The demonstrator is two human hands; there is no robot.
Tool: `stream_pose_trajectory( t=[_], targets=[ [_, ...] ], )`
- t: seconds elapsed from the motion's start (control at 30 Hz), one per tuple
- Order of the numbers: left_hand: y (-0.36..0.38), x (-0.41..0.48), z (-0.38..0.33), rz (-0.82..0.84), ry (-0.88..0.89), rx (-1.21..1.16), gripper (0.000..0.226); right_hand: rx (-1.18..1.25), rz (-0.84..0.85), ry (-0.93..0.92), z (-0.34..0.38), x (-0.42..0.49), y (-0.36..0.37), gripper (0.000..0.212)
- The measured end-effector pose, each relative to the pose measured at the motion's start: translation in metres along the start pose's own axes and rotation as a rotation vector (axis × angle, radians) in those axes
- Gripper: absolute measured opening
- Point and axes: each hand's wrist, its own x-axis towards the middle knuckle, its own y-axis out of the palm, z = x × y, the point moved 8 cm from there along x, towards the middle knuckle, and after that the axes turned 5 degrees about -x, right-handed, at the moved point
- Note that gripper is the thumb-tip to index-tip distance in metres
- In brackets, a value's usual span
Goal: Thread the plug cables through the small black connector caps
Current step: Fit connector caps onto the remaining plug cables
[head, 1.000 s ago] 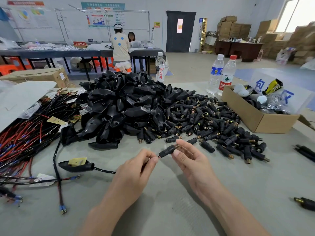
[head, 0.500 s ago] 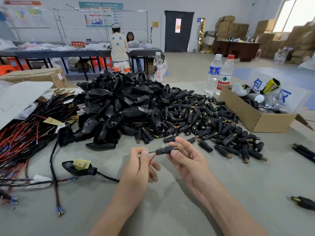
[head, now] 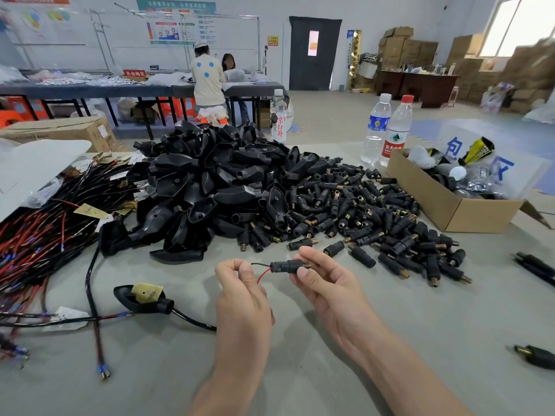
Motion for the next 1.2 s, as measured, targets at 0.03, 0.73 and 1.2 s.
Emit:
stream_pose_trajectory(
  t=[0.03,0.73,1.2],
  targets=[
    [-0.001,0.001,-0.002,0.010,0.035,0.031,0.028,-0.014,-0.005,-0.010,0.001,0.000,-0.001,0.040],
    [0.016,0.014,0.018,0.460,-0.207,-0.261,0.027,-0.105,0.036,-0.108,0.015,0.002,-0.008,0.039],
    [0.003,0.022,0.025,0.443,-0.190,-0.147,0.013,-0.411,0.081,-0.186,0.020,-0.002,-0.006,0.037]
  ],
)
